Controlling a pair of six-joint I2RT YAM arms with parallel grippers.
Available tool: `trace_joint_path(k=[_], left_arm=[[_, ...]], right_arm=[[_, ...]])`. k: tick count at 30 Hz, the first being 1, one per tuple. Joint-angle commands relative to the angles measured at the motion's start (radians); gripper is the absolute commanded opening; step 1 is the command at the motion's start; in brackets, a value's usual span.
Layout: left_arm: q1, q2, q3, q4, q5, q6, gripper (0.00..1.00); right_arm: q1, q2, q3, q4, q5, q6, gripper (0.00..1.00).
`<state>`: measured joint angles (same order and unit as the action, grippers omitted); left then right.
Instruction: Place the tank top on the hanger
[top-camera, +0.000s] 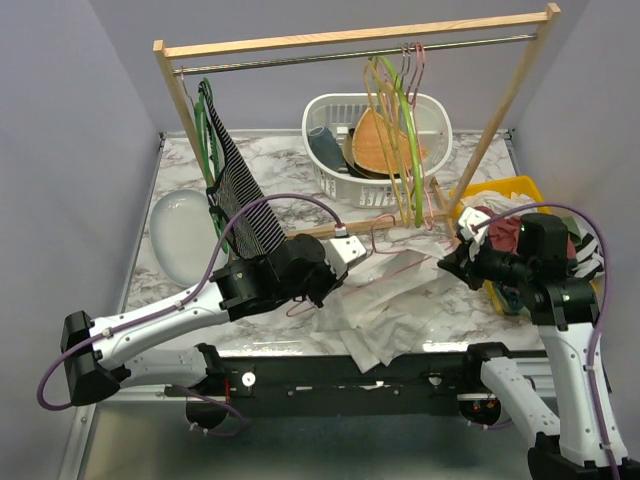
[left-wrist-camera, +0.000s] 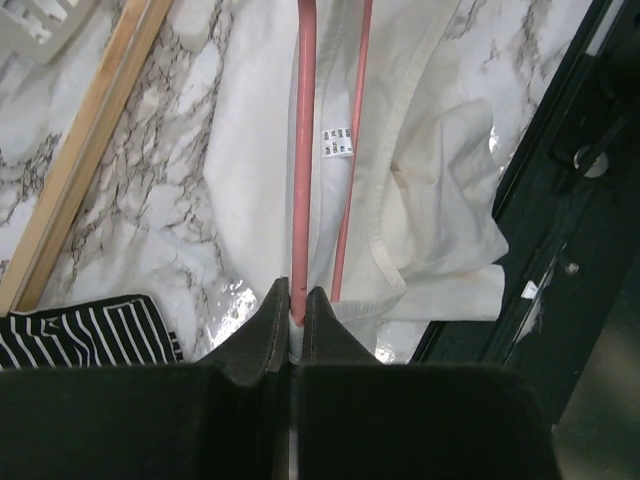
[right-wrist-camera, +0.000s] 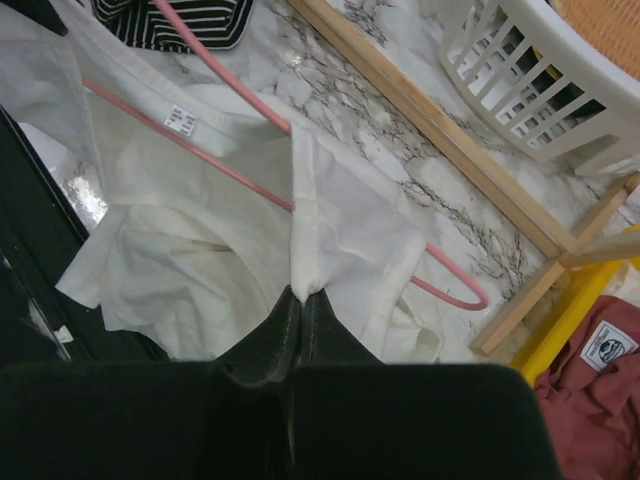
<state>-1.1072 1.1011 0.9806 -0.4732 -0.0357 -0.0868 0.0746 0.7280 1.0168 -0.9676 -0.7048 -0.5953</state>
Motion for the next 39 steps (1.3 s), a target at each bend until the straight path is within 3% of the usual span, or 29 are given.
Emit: trace_joint_path(k=[1,2,3,6,12,15,19,24,29,31,32,33,36,39], left_arm=[[0.004,-0.062,0.069,0.047,0.083,-0.004,0.00],[0.004,-0.072,0.072,0.042,0.098,-0.002,0.00],[0.004,-0.089,0.073,0.024,0.109,0.001,0.00],[0.004,-0.106,0.076,-0.039,0.151,0.015,0.00],[0.004,-0.135,0.043,-0.102,0.246,-0.016,0.00],[0.003,-0.170,0.015,-0.102,0.296,-0.028,0.00],[0.003,-0.210,0.006,-0.111,0.333,-0.024,0.00],[0.003,-0.211,0.045,-0.125,0.355,0.002,0.00],[0.003,-0.170,0.113,-0.160,0.327,0.038,0.00],[0.003,-0.153,0.147,-0.174,0.304,0.047,0.00],[0.003,-0.150,0.158,-0.177,0.297,0.050,0.00],[0.003,-0.144,0.176,-0.185,0.280,0.055,0.00],[0.003,-0.136,0.208,-0.203,0.267,0.067,0.00],[0.003,-0.138,0.233,-0.228,0.257,0.079,0.00]], right_arm=[[-0.004,-0.087,0.019,-0.146,-0.001,-0.081,0.27],[-0.004,-0.101,0.014,-0.154,0.007,-0.084,0.34],[-0.004,-0.116,0.011,-0.158,0.014,-0.083,0.47],[-0.012,-0.144,0.037,-0.187,-0.001,-0.084,0.62],[-0.021,-0.105,0.115,-0.232,-0.111,-0.130,0.71],[-0.021,-0.041,0.161,-0.324,-0.233,-0.275,0.74],[-0.019,0.048,0.193,-0.497,-0.384,-0.628,0.77],[-0.010,0.134,0.209,-0.557,-0.473,-0.698,0.80],[0.065,0.169,0.197,-0.557,-0.475,-0.653,0.68],[0.088,0.172,0.183,-0.557,-0.486,-0.637,0.44],[0.114,0.169,0.171,-0.557,-0.487,-0.632,0.38],[0.123,0.169,0.164,-0.557,-0.486,-0.629,0.23],[0.143,0.172,0.154,-0.557,-0.484,-0.620,0.00],[0.148,0.168,0.167,-0.557,-0.486,-0.613,0.00]])
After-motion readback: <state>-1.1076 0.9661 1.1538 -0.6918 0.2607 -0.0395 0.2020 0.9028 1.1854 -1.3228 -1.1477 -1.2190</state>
